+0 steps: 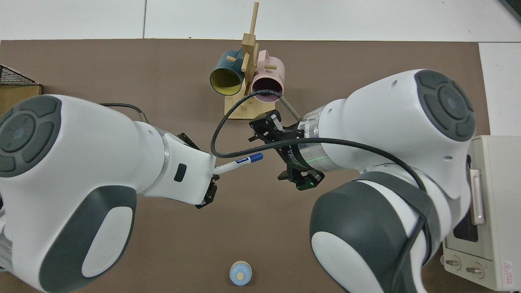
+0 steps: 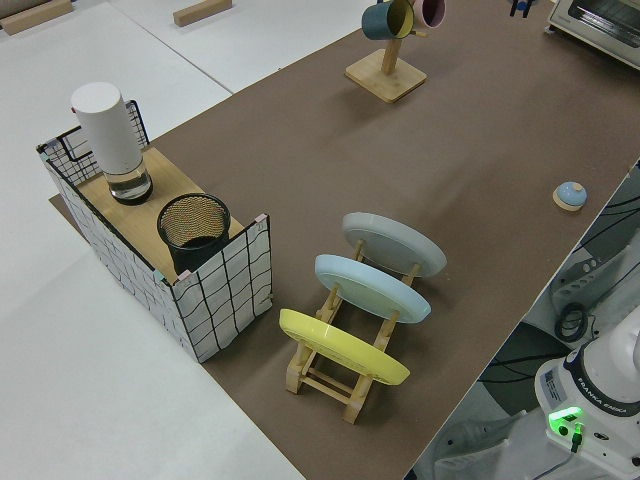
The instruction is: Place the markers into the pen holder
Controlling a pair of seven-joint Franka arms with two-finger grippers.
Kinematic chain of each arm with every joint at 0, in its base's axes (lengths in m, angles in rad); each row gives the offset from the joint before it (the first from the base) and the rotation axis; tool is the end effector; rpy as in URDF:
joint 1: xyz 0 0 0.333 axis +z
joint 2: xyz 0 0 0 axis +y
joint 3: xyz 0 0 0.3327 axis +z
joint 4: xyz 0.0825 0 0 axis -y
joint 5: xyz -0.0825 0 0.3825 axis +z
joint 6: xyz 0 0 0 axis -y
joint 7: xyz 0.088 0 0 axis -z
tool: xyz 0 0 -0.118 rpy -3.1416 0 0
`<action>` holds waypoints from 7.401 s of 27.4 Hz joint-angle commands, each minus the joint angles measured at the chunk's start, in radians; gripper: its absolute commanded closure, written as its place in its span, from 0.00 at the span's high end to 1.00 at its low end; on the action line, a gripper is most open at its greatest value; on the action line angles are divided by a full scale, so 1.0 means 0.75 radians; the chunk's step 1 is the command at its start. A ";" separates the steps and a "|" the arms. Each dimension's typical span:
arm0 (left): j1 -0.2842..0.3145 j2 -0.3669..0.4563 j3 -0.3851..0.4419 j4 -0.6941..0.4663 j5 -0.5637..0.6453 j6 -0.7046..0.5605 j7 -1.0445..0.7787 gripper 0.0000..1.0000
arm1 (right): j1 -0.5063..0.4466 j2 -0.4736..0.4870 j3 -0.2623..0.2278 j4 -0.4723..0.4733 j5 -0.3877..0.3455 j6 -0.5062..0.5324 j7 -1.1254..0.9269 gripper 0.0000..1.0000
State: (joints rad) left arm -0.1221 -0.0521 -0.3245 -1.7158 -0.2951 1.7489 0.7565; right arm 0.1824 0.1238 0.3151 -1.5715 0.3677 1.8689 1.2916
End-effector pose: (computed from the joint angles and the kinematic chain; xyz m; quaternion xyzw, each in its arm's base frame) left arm 0.4838 -0.2689 0.6084 0.8270 -0.5435 0.0617 0.1295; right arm 0.5345 0.3128 0.5968 -0.8840 0.4147 0.0991 0.1920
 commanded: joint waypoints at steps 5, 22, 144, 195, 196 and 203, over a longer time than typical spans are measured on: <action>0.030 -0.035 0.015 -0.048 0.125 -0.015 0.024 0.00 | -0.096 -0.067 -0.013 -0.007 -0.226 -0.219 -0.590 1.00; 0.201 -0.031 0.015 -0.050 0.412 -0.080 0.157 0.00 | -0.262 -0.120 -0.017 0.015 -0.660 -0.451 -1.475 1.00; 1.020 0.047 0.015 0.022 1.306 0.568 2.027 0.00 | -0.507 -0.122 -0.007 -0.011 -0.545 -0.430 -1.372 1.00; 0.903 0.020 -0.181 0.093 0.723 -0.057 0.297 1.00 | -0.519 -0.130 -0.007 -0.013 -0.545 -0.432 -1.372 1.00; 0.893 0.020 -0.193 0.093 0.694 -0.078 0.205 1.00 | -0.517 -0.130 -0.007 -0.013 -0.545 -0.432 -1.372 1.00; 0.842 0.008 -0.293 0.091 0.568 -0.160 -0.368 1.00 | -0.519 -0.130 -0.007 -0.013 -0.545 -0.432 -1.372 1.00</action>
State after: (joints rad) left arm 0.5414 -0.0353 -0.5159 -1.6478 0.1902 1.6733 0.7851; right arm -0.1894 0.0391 0.3004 -1.5699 -0.0590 1.5455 0.2496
